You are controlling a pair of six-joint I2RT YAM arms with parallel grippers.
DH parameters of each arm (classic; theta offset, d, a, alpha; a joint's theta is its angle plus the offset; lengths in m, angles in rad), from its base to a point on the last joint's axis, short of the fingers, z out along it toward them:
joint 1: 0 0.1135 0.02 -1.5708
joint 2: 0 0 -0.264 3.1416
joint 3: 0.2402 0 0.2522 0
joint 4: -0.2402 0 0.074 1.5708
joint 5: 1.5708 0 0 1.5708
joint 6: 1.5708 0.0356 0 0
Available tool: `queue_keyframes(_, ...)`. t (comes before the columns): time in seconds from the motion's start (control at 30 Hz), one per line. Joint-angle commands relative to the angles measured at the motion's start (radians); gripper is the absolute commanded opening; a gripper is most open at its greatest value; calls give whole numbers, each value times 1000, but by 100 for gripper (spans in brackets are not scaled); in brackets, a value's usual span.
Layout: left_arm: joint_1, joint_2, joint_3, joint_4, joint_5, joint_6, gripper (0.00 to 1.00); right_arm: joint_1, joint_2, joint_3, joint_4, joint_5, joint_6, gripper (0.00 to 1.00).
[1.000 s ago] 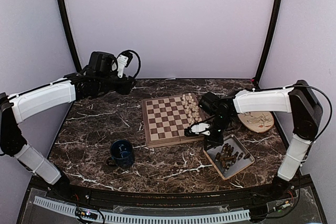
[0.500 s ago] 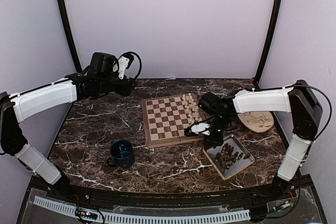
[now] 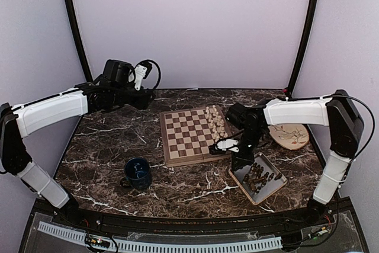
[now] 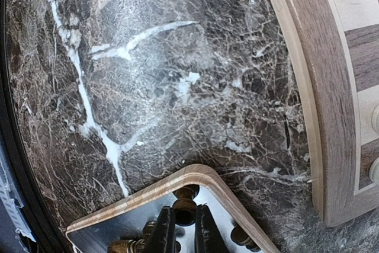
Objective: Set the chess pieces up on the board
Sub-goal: Pick up the rook from the chess pile, then place the rook on the chessboard.
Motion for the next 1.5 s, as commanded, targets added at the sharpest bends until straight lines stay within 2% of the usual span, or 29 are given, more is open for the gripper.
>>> queue_keyframes(0.0,-6,-1,37,-17,10,-6,57,-22,-20,47,-46,-31,-18,2)
queue_keyframes(0.73,-11,22,51,-39,18,-6,58,-24,20,106,-110,67,-61,2)
queue_keyframes(0.83,-11,22,53,-41,7,-9,58,-22,14,171,-133,32,-51,2)
queue_keyframes(1.07,-7,36,90,-88,-184,-107,57,8,51,329,-88,63,-13,3)
queue_keyframes(1.27,24,0,80,-78,-205,-128,57,36,199,522,-67,117,31,4)
queue_keyframes(1.47,29,-16,75,-69,-218,-129,56,50,366,746,-74,57,76,4)
